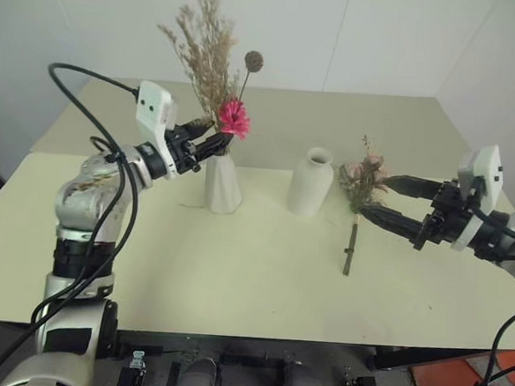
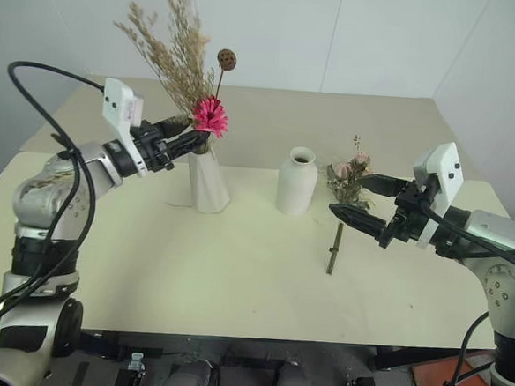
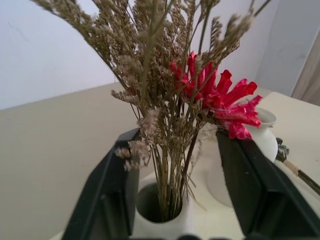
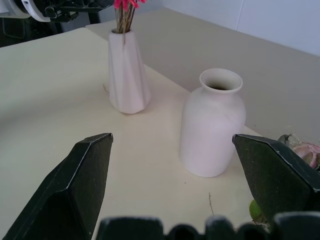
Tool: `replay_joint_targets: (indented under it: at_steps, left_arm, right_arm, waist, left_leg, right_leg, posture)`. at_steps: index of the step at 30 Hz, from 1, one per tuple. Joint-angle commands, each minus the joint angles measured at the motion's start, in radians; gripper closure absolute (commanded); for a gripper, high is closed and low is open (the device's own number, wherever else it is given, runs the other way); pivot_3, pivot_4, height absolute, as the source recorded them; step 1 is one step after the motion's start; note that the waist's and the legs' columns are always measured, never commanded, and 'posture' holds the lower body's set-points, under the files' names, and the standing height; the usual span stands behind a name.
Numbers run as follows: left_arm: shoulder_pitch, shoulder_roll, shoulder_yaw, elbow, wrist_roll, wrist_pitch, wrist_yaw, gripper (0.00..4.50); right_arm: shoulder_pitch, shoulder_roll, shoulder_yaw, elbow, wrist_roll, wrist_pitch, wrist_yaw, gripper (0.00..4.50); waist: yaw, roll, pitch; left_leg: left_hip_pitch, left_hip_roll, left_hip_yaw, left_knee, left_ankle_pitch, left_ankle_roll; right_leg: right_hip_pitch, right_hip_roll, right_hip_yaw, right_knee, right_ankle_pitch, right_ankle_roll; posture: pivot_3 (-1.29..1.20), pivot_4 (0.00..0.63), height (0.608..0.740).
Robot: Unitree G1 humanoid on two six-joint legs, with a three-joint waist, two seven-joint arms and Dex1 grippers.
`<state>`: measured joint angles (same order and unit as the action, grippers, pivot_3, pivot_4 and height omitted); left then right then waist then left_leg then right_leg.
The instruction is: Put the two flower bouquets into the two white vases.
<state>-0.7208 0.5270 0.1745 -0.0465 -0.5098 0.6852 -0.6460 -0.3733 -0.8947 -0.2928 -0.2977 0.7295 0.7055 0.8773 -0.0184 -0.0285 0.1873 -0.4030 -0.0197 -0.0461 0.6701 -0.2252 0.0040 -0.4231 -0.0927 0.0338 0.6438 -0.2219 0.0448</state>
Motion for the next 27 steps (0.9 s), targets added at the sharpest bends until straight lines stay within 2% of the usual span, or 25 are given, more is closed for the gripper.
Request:
replay_joint_targets:
  at_steps: [1,2,7,11,14,18,22,24,27]
  left_arm:
    - [0.065,0.084,0.080,-0.169,-0.061,0.093,0.016,0.47]
    - [0.102,0.120,0.104,-0.214,-0.087,0.130,0.004,0.22]
    - [0.237,0.257,0.170,-0.358,-0.194,0.190,-0.104,0.22]
    - [0.262,0.316,0.172,-0.389,-0.246,0.144,-0.208,0.22]
    - [0.250,0.342,0.149,-0.383,-0.262,0.105,-0.284,0.22]
    - [0.184,0.355,0.085,-0.343,-0.266,0.056,-0.389,0.22]
    - [0.104,0.357,0.024,-0.271,-0.253,0.013,-0.487,0.22]
    - [0.069,0.355,0.000,-0.239,-0.243,-0.006,-0.521,0.22]
    - [0.033,0.351,-0.023,-0.204,-0.244,-0.025,-0.570,0.22]
  right_arm:
    - [-0.008,-0.021,-0.034,-0.020,0.013,0.000,0.007,0.00]
    - [-0.004,-0.023,-0.035,-0.022,0.013,0.002,0.009,0.00]
    - [0.002,-0.039,-0.012,-0.018,0.002,0.024,0.010,0.00]
    - [-0.028,-0.057,0.041,-0.001,-0.021,0.087,-0.028,0.00]
    - [-0.073,-0.049,0.089,-0.001,-0.048,0.169,-0.112,0.00]
    - [-0.226,-0.009,0.181,0.058,-0.061,0.462,-0.272,0.00]
    - [-0.453,0.097,0.213,0.250,-0.082,0.786,-0.378,0.00]
    - [-0.540,0.135,0.240,0.358,-0.128,0.864,-0.416,0.00]
    - [-0.608,0.161,0.292,0.478,-0.187,0.876,-0.441,0.00]
  waist:
    - [-0.002,0.000,0.000]
    - [-0.002,0.000,0.000]
    - [0.002,0.000,0.000]
    - [0.008,0.000,0.000]
    - [0.005,0.000,0.000]
    - [0.000,0.000,0.000]
    - [-0.005,0.000,0.000]
    - [-0.004,0.000,0.000]
    - [-0.003,0.000,0.000]
  left_leg:
    - [0.000,0.000,-0.001,0.000,0.000,0.000]
    - [0.000,0.000,-0.001,0.000,0.000,0.000]
    - [0.001,0.001,-0.001,0.000,0.000,0.000]
    - [0.002,0.001,0.001,0.000,0.000,0.000]
    - [0.003,0.001,0.002,0.000,0.000,0.000]
    - [0.002,0.001,0.003,0.000,0.000,0.000]
    - [0.002,0.001,0.003,0.000,0.000,0.000]
    - [0.002,0.001,0.003,0.000,0.000,0.000]
    - [-0.001,0.001,0.003,-0.001,0.000,0.000]
  right_leg:
    - [0.000,0.000,0.000,0.000,0.000,0.000]
    - [0.000,0.000,0.000,0.000,0.000,0.000]
    - [0.001,0.000,0.001,0.000,0.000,0.000]
    - [0.002,0.000,0.000,0.000,0.000,0.000]
    - [0.002,0.001,0.000,-0.001,0.000,-0.001]
    - [0.002,0.001,0.001,0.000,0.001,-0.001]
    - [0.001,0.002,0.002,-0.001,0.001,-0.002]
    - [0.001,0.002,0.002,-0.001,0.001,-0.002]
    - [-0.001,0.002,0.001,-0.002,0.001,-0.002]
  posture:
    - [0.00,0.150,0.740]
    - [0.00,0.150,0.740]
    - [0.00,0.150,0.740]
    - [0.00,0.150,0.740]
    - [0.00,0.150,0.740]
    - [0.00,0.150,0.740]
    - [0.00,0.150,0.740]
    - [0.00,0.150,0.740]
    - [0.00,0.150,0.740]
